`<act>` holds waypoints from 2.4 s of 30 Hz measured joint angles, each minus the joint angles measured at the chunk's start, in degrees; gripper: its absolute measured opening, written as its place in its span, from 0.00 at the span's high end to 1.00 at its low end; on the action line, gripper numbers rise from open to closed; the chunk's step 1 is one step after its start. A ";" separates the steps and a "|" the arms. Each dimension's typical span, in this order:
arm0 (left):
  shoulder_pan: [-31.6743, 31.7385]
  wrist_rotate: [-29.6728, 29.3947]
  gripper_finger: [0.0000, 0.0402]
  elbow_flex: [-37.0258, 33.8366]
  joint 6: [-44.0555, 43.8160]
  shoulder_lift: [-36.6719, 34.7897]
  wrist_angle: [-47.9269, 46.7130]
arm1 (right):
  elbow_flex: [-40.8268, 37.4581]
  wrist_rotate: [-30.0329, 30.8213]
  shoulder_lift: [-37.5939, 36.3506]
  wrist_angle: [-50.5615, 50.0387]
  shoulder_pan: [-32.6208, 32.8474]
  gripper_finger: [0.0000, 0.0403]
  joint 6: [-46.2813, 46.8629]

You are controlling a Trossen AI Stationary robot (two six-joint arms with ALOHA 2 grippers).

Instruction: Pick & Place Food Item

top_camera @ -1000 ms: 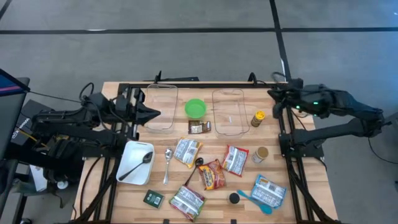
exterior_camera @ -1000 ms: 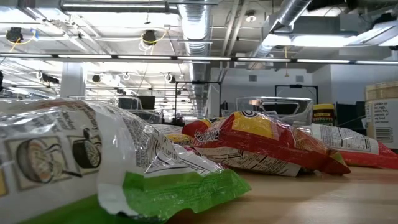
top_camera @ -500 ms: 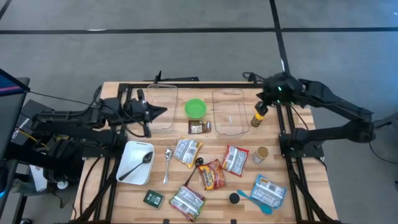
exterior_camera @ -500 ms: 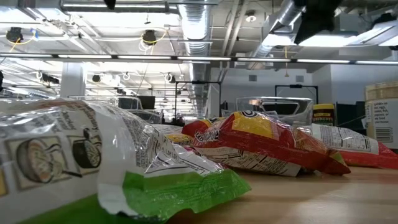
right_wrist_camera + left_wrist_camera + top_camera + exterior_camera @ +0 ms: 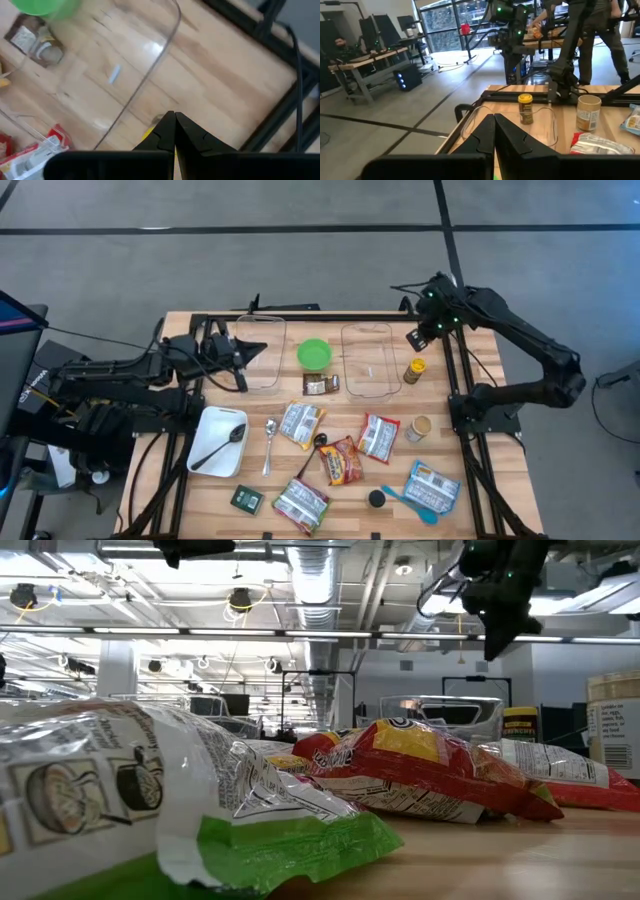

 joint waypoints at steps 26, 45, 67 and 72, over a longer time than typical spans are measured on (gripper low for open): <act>-0.02 0.02 1.00 0.00 -4.69 8.81 0.01 | -7.85 1.13 2.53 -3.47 12.50 1.00 11.75; -0.02 0.02 1.00 0.00 -4.71 8.83 0.01 | -8.15 1.13 2.44 -3.51 10.34 0.86 12.31; -0.02 0.02 1.00 0.00 -4.71 8.83 0.01 | -9.21 4.19 2.42 -0.36 10.31 0.30 12.54; -0.03 0.04 1.00 0.00 -4.71 8.83 -0.08 | -13.44 4.16 2.44 1.77 10.03 0.30 12.47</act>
